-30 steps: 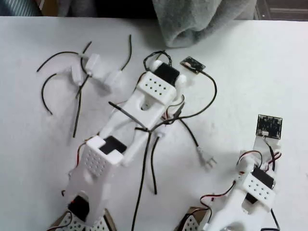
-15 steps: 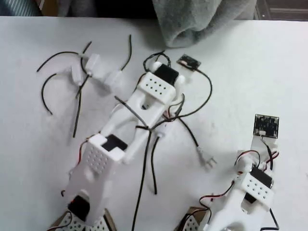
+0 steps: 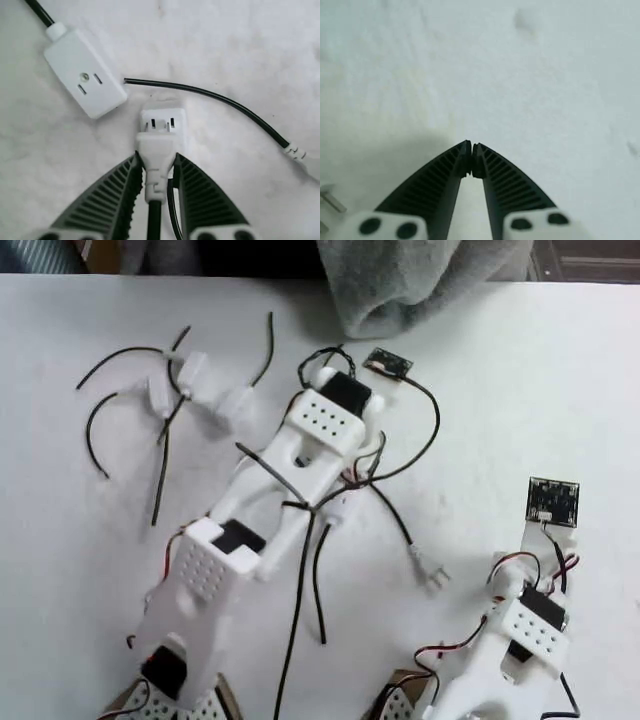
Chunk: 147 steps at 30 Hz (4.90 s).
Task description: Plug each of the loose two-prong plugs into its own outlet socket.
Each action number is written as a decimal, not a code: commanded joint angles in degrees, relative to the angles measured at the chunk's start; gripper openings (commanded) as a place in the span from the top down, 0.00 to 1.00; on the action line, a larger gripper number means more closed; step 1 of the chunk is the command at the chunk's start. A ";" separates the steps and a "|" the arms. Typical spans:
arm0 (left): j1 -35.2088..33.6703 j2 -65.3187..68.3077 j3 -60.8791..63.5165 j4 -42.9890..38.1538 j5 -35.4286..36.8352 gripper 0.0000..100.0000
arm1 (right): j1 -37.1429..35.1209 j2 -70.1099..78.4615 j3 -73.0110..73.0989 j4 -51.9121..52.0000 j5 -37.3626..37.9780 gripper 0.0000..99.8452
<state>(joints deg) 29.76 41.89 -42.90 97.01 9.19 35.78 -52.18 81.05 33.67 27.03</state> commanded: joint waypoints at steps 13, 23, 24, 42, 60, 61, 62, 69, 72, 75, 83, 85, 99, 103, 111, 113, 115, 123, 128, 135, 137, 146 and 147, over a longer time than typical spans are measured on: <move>2.68 -0.66 -2.11 -2.02 3.34 0.98 | -0.48 -0.40 -0.26 0.04 0.44 0.98; 0.75 -0.66 -2.20 -2.02 3.08 0.98 | -0.57 -0.40 -0.26 0.04 0.44 0.98; 0.75 -0.66 -2.11 -1.85 3.08 0.98 | -0.57 -0.40 -0.26 0.04 0.44 0.98; 0.66 -0.75 0.44 -1.93 1.14 0.98 | -0.48 -0.40 -0.26 0.04 0.44 0.98; 1.27 -1.27 0.44 -2.02 0.88 0.98 | -0.40 -0.40 -0.26 0.04 0.44 0.98; 1.80 -1.10 0.44 -2.02 0.88 0.98 | -0.40 -0.40 -0.26 0.04 0.44 0.98; 2.24 -0.92 0.44 -2.02 0.88 0.98 | -0.40 -0.40 -0.26 0.04 0.44 0.98; 2.07 -0.84 0.53 -2.02 0.88 0.98 | -0.40 -0.40 -0.26 0.04 0.44 0.98; 2.33 -0.75 0.79 -2.37 0.88 0.98 | -0.40 -0.40 -0.26 0.04 0.44 0.98; 2.07 -0.66 0.97 -2.37 0.88 0.98 | -0.40 -0.40 -0.26 0.04 0.44 0.98; 1.45 4.09 0.44 -2.46 0.88 0.98 | -0.40 -0.40 -0.26 0.04 0.44 0.98; 1.45 5.49 0.44 -2.29 0.88 0.98 | -0.40 -0.40 -0.26 0.04 0.44 0.98; -1.45 6.37 -0.53 0.26 -7.38 0.98 | -0.31 -0.40 -0.26 0.04 0.44 0.98; -2.33 7.52 -3.25 0.18 -10.55 0.98 | -0.31 -0.40 -0.26 0.04 0.44 0.98; -1.54 12.53 -9.41 5.63 -16.44 0.98 | -0.31 -0.40 -0.26 0.04 0.44 0.98; -1.80 12.62 -7.47 5.63 -18.99 0.98 | -0.31 -0.40 -0.26 0.04 0.44 0.98; -1.80 12.53 -5.45 5.63 -21.80 0.98 | -0.40 -0.40 -0.26 0.04 0.44 0.98; -0.48 12.53 -2.99 5.63 -30.24 0.98 | -0.31 -0.40 -0.26 0.04 0.44 0.98; 0.75 13.32 -2.73 5.63 -36.84 0.98 | -0.31 -0.40 -0.26 0.04 0.44 0.98; -1.10 13.32 5.71 5.63 -43.78 0.98 | -0.31 -0.40 -0.26 0.04 0.44 0.98; -3.03 12.79 8.26 5.63 -45.01 0.98 | -0.40 -0.40 -0.26 0.04 0.44 0.98; -9.89 12.62 9.23 5.63 -48.62 0.98 | -0.40 -0.40 -0.26 0.04 0.44 0.98; -8.92 12.70 9.23 5.63 -48.62 0.98 | -0.40 -0.40 -0.26 0.04 0.44 0.98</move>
<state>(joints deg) 23.96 51.21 -40.79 101.67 -38.99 35.78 -52.18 81.05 33.67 27.03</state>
